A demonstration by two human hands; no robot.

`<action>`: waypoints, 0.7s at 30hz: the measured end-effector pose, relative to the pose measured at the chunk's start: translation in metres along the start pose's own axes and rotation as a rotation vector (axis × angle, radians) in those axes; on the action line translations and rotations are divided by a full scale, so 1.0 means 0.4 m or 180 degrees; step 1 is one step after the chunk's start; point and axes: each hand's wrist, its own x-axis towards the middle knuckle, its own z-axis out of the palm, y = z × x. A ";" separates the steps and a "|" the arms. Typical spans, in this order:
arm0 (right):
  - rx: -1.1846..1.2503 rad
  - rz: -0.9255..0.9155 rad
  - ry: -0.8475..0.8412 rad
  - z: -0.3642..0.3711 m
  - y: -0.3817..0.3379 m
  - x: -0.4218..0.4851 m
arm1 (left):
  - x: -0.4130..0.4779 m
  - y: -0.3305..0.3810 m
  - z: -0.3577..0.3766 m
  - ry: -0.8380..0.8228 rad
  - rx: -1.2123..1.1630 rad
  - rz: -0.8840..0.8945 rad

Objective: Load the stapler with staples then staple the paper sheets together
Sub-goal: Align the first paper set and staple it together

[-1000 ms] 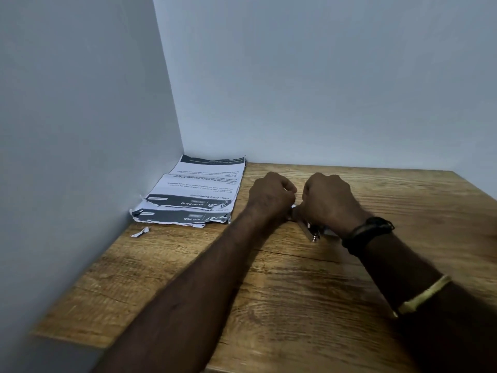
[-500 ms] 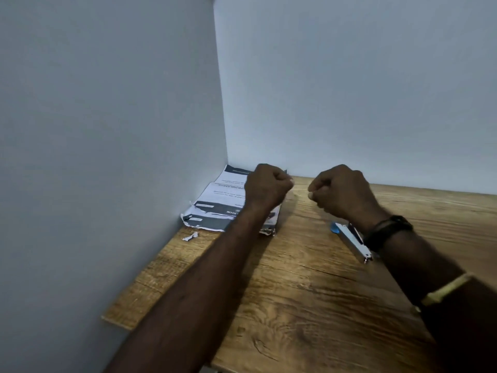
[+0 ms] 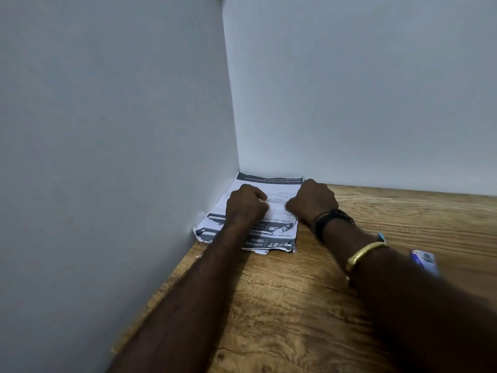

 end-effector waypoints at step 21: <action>0.2440 0.0668 -0.0181 -0.002 0.013 0.041 | -0.003 -0.021 -0.012 0.0589 -0.0327 0.0087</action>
